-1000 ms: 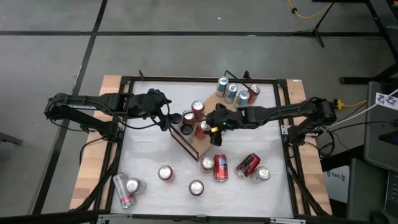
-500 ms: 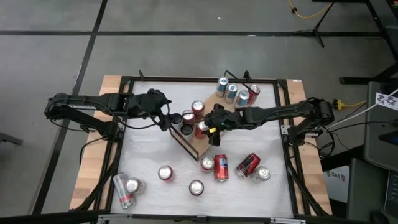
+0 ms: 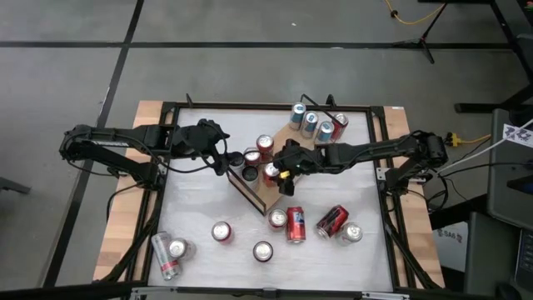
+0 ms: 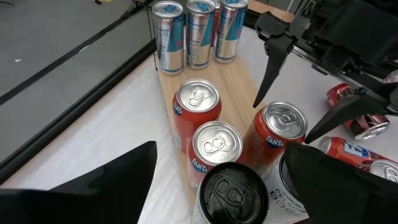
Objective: Place canned beverage on shelf
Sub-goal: Put the orange soda can on the shelf aligned with the other orange soda can
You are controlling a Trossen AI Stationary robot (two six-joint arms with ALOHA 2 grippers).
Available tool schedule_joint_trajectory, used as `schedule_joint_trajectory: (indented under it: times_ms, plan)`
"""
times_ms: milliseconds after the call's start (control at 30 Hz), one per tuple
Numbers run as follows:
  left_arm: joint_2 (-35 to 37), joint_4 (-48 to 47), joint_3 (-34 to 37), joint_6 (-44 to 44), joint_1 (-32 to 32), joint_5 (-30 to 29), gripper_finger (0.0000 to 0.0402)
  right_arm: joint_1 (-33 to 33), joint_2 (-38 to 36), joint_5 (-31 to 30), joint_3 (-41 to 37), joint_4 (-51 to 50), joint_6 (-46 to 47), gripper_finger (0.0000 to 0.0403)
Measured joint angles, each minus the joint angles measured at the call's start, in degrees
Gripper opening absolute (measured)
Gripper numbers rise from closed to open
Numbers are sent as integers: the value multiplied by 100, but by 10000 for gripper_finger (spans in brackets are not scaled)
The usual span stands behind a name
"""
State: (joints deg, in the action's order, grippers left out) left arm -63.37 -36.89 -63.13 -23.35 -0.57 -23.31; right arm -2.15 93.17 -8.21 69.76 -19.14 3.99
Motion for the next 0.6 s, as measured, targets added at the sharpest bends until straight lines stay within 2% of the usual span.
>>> schedule_joint_trajectory:
  times_ms: [233,600]
  plan:
    - [0,0,0,0,1,2,346,0,-38,-7,0,-45,-2,362]
    - [0,0,0,0,1,2,346,0,-626,-175,0,-232,-5,363]
